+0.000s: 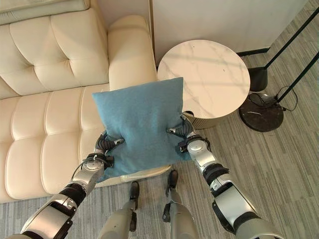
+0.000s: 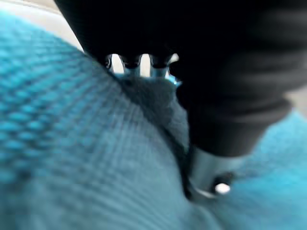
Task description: Pick up all the scattered cushions and arrange them neatly on the sofa.
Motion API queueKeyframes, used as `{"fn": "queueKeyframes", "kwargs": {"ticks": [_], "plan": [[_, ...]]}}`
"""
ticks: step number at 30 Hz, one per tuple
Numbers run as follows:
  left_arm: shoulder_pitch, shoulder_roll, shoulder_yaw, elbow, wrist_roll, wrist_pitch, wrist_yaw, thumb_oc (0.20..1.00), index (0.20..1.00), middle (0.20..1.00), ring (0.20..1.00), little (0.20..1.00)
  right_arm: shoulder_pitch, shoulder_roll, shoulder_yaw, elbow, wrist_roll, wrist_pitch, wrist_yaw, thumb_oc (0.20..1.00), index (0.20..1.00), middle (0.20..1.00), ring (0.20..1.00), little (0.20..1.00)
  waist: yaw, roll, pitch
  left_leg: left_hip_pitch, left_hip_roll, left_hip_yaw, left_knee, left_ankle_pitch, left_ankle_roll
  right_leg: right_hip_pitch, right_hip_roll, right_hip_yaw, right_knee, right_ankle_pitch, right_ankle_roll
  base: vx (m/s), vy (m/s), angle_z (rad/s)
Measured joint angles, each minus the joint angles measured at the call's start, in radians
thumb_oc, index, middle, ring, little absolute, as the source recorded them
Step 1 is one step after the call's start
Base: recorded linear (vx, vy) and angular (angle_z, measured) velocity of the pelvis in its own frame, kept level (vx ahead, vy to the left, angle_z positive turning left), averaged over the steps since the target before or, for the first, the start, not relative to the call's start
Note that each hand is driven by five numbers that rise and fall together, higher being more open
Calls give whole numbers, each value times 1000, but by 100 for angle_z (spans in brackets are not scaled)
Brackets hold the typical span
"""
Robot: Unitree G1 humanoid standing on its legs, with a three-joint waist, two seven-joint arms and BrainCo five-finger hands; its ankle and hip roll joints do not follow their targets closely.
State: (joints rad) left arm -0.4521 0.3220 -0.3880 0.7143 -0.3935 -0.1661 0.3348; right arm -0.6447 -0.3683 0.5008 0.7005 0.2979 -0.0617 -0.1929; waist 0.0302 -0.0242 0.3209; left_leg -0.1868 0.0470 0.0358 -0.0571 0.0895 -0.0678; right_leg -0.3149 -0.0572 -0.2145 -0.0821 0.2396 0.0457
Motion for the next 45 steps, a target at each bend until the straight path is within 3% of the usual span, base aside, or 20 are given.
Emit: {"fn": "queueKeyframes", "kwargs": {"ticks": [7,14,18,19,21,23,24,26,27,28,30,32,35,36,37,38,39,41,44,45], "plan": [[257,34,80,-362,-1,-13,11,200,200,200,200,200,317,-79,-59,-434,-36,-17,23,200,200,200,200,200,-22,-13,-6,103,-10,36,-23,-19,25,76,-2,43,0,-12,-3,72,66,-14],[411,45,117,-527,0,-17,-36,200,200,200,200,200,535,-84,-155,-690,-43,-31,73,200,200,200,200,200,-71,-41,-49,187,-19,67,-23,-51,37,141,-4,82,0,-5,-12,42,112,-18],[471,74,130,-626,3,-19,-49,200,200,200,200,200,642,-84,-180,-816,-38,-50,97,200,200,200,200,200,-79,-50,-110,209,-33,94,-23,-59,42,147,-5,111,0,4,-12,-74,146,-19],[480,80,135,-642,4,-20,-52,200,200,200,200,200,660,-85,-182,-840,-38,-61,101,200,200,200,200,200,-81,-50,-119,214,-36,104,-23,-61,45,149,-6,118,1,11,-8,-105,76,-33],[492,80,158,-659,3,-36,-53,200,200,200,200,200,660,-82,-179,-857,-38,-73,111,200,200,200,200,200,-80,-53,-128,224,-37,140,-23,-66,53,148,-9,157,0,31,33,-158,36,-42],[484,94,159,-661,4,-41,-53,200,200,200,200,200,654,-70,-177,-853,-38,-85,111,200,200,200,200,200,-94,-69,-150,200,-53,155,-10,-60,71,125,-30,160,0,-48,106,-326,38,-27],[477,93,157,-662,4,-41,-53,200,200,200,200,200,647,-79,-178,-852,-38,-87,111,200,200,200,200,200,-93,-63,-148,180,-37,165,4,-51,84,115,-28,156,8,-74,134,-294,23,-13],[465,88,152,-663,6,-41,-55,200,200,200,200,200,637,-85,-185,-835,-37,-88,112,200,200,200,200,200,-92,-37,-142,146,8,147,19,-32,92,53,2,155,256,-174,88,-177,-8,17],[463,87,148,-663,11,-40,-58,200,200,200,200,200,637,-88,-190,-822,-37,-88,113,200,200,200,200,200,-88,-34,-143,137,24,130,25,-24,88,64,1,156,379,-239,99,-129,-42,42],[461,90,145,-663,14,-40,-61,200,200,200,200,200,637,-92,-193,-817,-37,-88,113,200,200,200,200,200,-77,-34,-142,134,27,110,31,-20,82,93,-2,162,439,-296,114,-107,-52,35],[457,103,146,-660,16,-39,-61,200,200,200,200,200,625,-82,-193,-813,-37,-90,117,200,200,200,200,200,-42,-54,-148,123,18,80,38,-5,70,196,-13,170,376,-378,119,-158,-102,42],[441,96,148,-657,17,-39,-61,200,200,200,200,200,603,-86,-195,-805,-38,-90,116,200,200,200,200,200,-29,-32,-139,101,26,34,43,23,54,214,7,175,367,-422,103,-145,-136,64],[454,82,153,-657,17,-40,-61,200,200,200,200,200,587,-106,-194,-803,-38,-92,117,200,200,200,200,200,19,7,-134,63,52,-5,68,21,25,225,63,148,359,-405,-4,-299,-138,58],[454,77,152,-663,18,-44,-64,200,200,200,200,200,588,-117,-196,-808,-38,-111,116,200,200,200,200,200,29,26,-141,0,76,-39,68,45,-4,165,125,197,411,-424,-52,-429,-50,121],[454,68,148,-664,18,-45,-64,200,200,200,200,200,590,-125,-197,-807,-38,-116,116,200,200,200,200,200,23,39,-142,-40,91,-51,67,43,-21,142,140,183,408,-413,-81,-416,10,120],[454,65,142,-662,17,-43,-64,200,200,200,200,200,589,-133,-200,-799,-38,-116,113,200,200,200,200,200,26,35,-138,-73,98,-36,67,1,-36,112,132,155,407,-375,-125,-254,46,98],[454,65,130,-658,17,-39,-64,200,200,200,200,200,590,-139,-200,-783,-38,-116,113,200,200,200,200,200,28,31,-133,-94,99,2,71,-54,-39,99,113,127,396,-358,-135,-210,50,85],[453,69,100,-644,16,-28,-72,200,200,200,200,200,612,-150,-201,-768,-37,-103,109,200,200,200,200,200,0,19,-125,-89,85,116,103,-63,-13,125,58,60,343,-326,-146,-118,28,108],[459,69,83,-635,15,-26,-86,200,200,200,200,200,632,-166,-201,-768,-24,-104,110,200,200,200,200,200,-15,11,-122,-5,54,142,142,-70,-6,159,22,39,277,-299,-131,-65,86,83],[450,68,80,-631,8,-26,-100,200,200,200,200,200,654,-158,-217,-773,-19,-104,111,200,200,200,200,200,-61,5,-121,53,55,185,162,-89,-21,206,-3,-42,211,-264,-119,-43,156,101]]}}
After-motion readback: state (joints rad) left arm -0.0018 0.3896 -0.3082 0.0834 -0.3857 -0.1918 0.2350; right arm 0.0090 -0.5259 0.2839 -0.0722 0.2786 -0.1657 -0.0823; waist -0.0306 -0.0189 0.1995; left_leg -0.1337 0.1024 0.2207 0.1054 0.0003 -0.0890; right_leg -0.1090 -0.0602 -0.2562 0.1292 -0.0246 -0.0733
